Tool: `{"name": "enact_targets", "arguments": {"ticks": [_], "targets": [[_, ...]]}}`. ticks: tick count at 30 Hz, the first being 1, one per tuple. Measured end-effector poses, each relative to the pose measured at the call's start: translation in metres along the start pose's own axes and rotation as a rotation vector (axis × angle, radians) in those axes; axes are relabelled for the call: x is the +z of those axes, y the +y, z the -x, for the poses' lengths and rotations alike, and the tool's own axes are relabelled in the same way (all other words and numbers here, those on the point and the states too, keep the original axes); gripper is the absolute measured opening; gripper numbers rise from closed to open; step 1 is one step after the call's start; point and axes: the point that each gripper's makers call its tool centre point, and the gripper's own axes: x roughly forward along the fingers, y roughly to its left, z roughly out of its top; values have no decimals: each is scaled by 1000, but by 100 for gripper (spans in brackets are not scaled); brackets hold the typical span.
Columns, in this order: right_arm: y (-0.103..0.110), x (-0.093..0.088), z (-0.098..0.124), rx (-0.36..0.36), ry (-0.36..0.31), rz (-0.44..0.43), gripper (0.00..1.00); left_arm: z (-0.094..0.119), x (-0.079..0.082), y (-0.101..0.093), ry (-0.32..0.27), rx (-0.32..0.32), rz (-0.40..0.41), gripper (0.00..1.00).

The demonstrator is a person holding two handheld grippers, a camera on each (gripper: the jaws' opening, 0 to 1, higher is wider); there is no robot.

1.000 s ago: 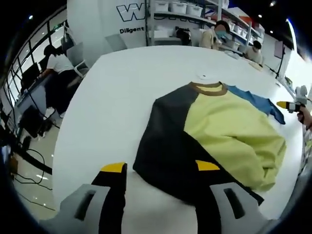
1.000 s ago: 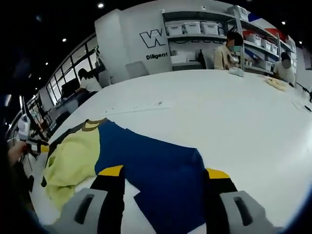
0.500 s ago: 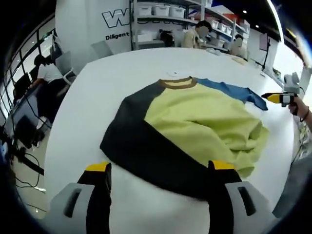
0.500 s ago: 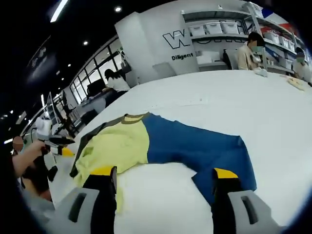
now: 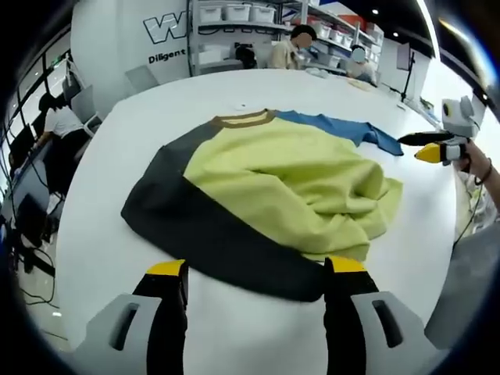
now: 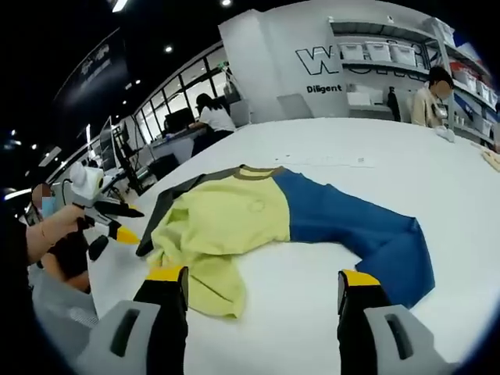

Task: Fold the garment on the visible template until the final outline fits inside the template.

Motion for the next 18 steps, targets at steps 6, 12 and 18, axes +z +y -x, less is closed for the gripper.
{"name": "enact_targets", "arguments": {"ticks": [6, 12, 18], "targets": [[13, -16, -3, 28, 31, -18, 69, -6, -12, -8, 30, 5, -20, 60], [16, -29, -6, 19, 54, -23, 56, -11, -17, -15, 31, 10, 9, 47], [21, -42, -8, 23, 80, -5, 45, -16, -23, -19, 36, 12, -12, 29]]}}
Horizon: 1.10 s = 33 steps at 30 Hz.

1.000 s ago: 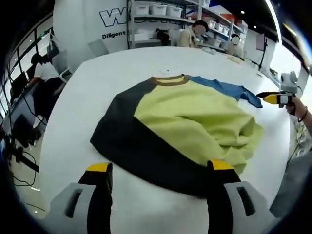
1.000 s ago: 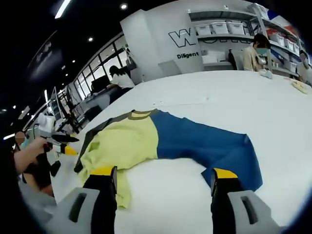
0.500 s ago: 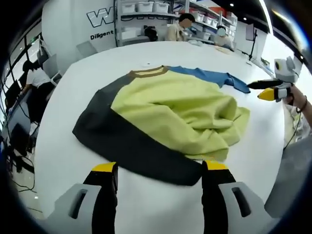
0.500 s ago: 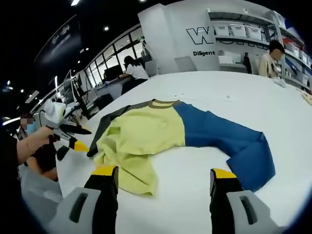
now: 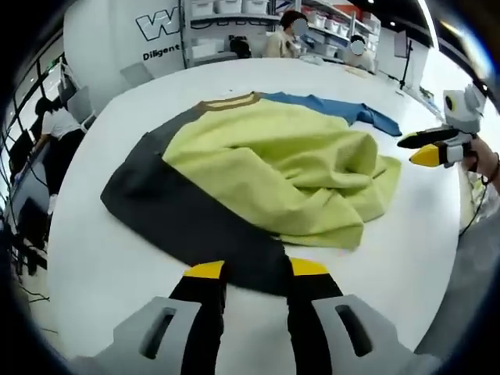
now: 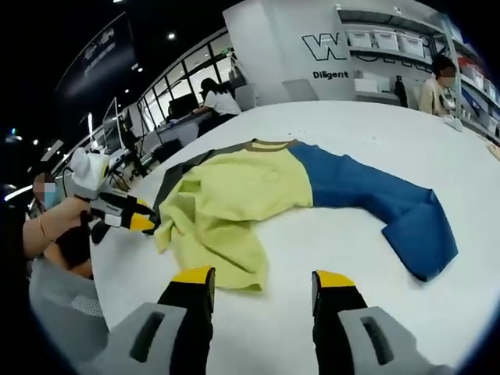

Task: Fold the garment on the visible template until the final outline fits inside the template.

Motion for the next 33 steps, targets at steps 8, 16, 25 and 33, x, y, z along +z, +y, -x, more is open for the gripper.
{"name": "enact_targets", "arguments": {"ticks": [8, 16, 25, 33], "targets": [[-1, -3, 1, -5, 9, 5, 41, 3, -3, 4, -17, -6, -10, 2], [-2, -4, 2, -5, 10, 8, 40, 11, -11, 19, -3, 7, -24, 1], [-2, -5, 2, 1, 15, 8, 41, 26, -28, 53, 18, 71, 15, 1], [0, -5, 2, 3, 19, 14, 42, 40, -42, 81, 39, 131, 50, 1]]}}
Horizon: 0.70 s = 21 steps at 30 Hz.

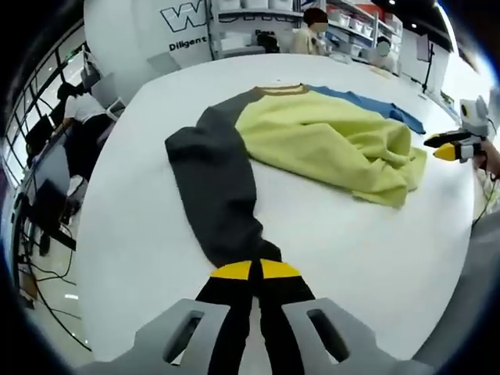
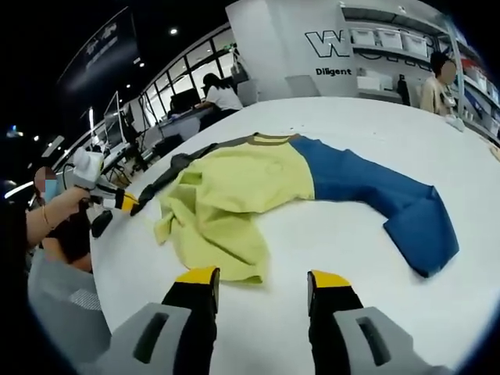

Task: Fold the garment on the visible template until the final outline fits inside the template.

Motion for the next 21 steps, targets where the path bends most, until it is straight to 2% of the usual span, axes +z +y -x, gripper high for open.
{"name": "enact_targets", "arguments": {"ticks": [10, 21], "targets": [[3, -3, -1, 7, 13, 10, 39, 7, -7, 29, 21, 74, 15, 1], [1, -3, 0, 3, 15, 12, 39, 10, -11, 44, 32, 109, 30, 1]]}}
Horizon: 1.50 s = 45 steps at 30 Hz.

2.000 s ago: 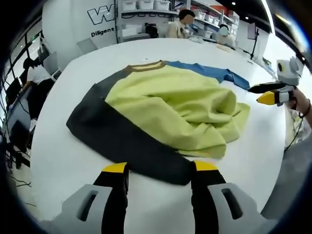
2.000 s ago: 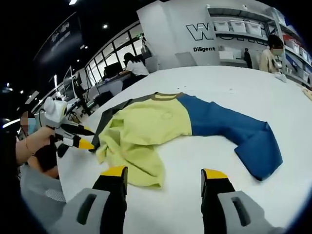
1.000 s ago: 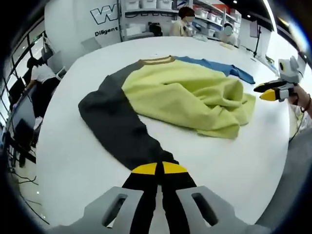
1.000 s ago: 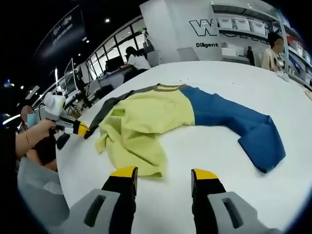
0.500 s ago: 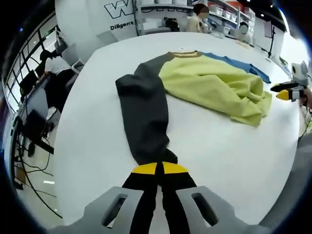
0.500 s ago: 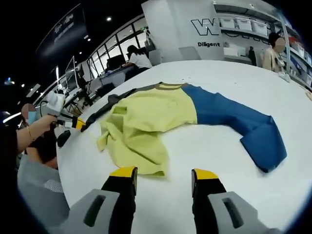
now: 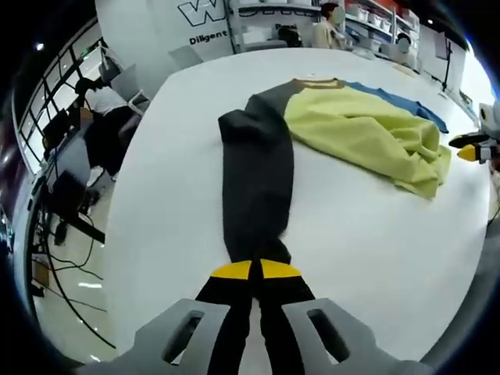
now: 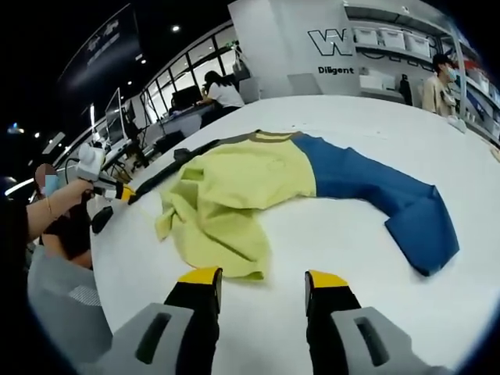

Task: Fold the garment on the visible template until the final outline fits inside the template.

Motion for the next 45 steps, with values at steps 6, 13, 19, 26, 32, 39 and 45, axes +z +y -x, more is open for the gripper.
{"name": "enact_targets", "arguments": {"ticks": [6, 13, 19, 26, 32, 39, 45], "targets": [[1, 3, 1, 4, -9, -3, 41, 5, 1, -1, 6, 16, 58, 5], [8, 8, 2, 26, -27, 9, 50, 19, 15, -13, -43, 6, 57, 28], [16, 13, 1, 48, -40, 20, 59, 26, 24, -38, -55, -50, 82, 42], [19, 12, 1, 49, -34, 65, 65, 30, 34, -72, -85, -110, 37, 52], [19, 11, 0, 51, -32, 67, 67, 27, 46, -96, -124, -162, 46, 52], [21, 10, 0, 54, -32, 62, 64, 27, 48, -124, -140, -225, 49, 51], [23, 9, -3, 62, -21, 58, 59, 25, 43, -154, -128, -283, 58, 49]]}}
